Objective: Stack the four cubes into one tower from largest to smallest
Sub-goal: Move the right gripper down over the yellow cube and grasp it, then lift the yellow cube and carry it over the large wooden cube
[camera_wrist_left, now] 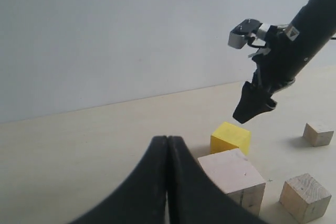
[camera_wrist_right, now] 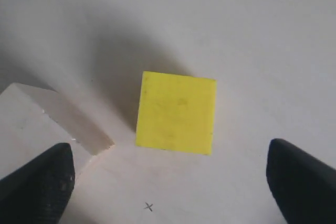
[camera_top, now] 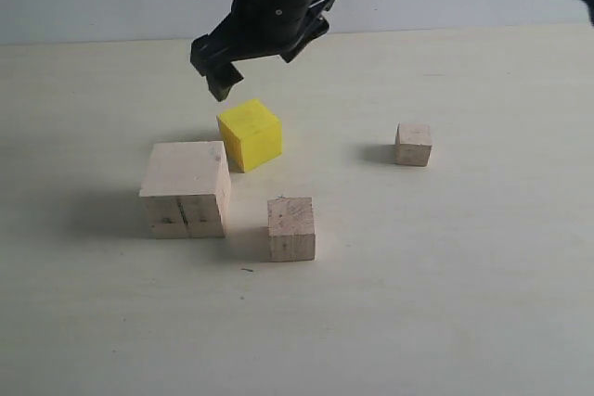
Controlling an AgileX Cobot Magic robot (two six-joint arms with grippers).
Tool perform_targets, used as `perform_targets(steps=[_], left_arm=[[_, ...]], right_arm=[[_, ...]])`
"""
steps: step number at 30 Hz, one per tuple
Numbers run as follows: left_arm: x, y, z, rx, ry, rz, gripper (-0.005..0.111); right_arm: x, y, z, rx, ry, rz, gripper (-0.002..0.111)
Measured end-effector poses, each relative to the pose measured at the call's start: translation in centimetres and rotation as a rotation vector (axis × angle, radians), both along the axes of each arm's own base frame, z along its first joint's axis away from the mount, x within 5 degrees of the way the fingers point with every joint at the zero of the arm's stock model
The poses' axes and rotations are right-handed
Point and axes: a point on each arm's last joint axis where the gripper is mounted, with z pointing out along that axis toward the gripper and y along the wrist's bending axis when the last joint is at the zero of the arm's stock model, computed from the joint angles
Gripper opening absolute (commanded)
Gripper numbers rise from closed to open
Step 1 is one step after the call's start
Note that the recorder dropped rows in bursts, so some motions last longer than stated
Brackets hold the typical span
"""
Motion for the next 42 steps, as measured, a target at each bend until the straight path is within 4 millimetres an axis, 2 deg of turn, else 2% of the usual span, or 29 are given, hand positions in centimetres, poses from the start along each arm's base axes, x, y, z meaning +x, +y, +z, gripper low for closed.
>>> perform_targets(steps=[5, 11, 16, 18, 20, 21, 25, 26, 28, 31, 34, 42], left_arm=[[0.0, 0.0, 0.0, 0.000, 0.000, 0.000, 0.000], [0.0, 0.0, 0.0, -0.001, -0.001, -0.001, 0.000], [0.0, 0.0, 0.1, -0.003, -0.008, -0.004, 0.000], [0.1, -0.2, 0.0, -0.004, -0.015, -0.012, 0.000], [0.1, -0.2, 0.0, -0.005, -0.017, -0.012, 0.000], [0.1, -0.2, 0.0, -0.005, -0.017, -0.012, 0.000], [0.1, -0.2, 0.0, -0.005, -0.017, -0.012, 0.000], [0.1, -0.2, 0.0, -0.006, -0.018, -0.013, 0.000], [0.1, -0.2, 0.0, -0.006, -0.018, -0.013, 0.000], [0.1, -0.2, 0.0, -0.006, -0.018, -0.013, 0.000], [0.1, -0.2, 0.0, -0.006, -0.018, -0.013, 0.000], [0.0, -0.2, 0.0, -0.007, -0.021, -0.014, 0.000]], right_arm=[[0.5, 1.6, -2.5, -0.013, 0.026, 0.005, 0.093], [2.0, 2.2, -4.9, -0.042, 0.018, -0.041, 0.093], [2.4, 2.6, -6.2, -0.046, 0.027, -0.049, 0.093], [2.5, 2.6, -7.7, -0.070, 0.053, -0.049, 0.091], [2.4, 2.6, -8.7, -0.088, 0.076, -0.054, 0.077], [2.4, 2.5, -8.9, -0.094, 0.083, -0.054, 0.058], [2.5, 2.3, -9.2, -0.111, 0.086, -0.093, 0.011], [2.6, 2.2, -9.1, -0.119, 0.078, -0.107, 0.004], [2.7, 2.1, -9.1, -0.128, 0.069, -0.114, 0.000], [2.8, 2.0, -8.1, -0.113, 0.047, -0.137, 0.000], [2.8, 1.9, -6.2, -0.090, -0.002, -0.169, 0.000], [2.0, 0.9, 0.3, 0.004, -0.073, -0.280, 0.000]])
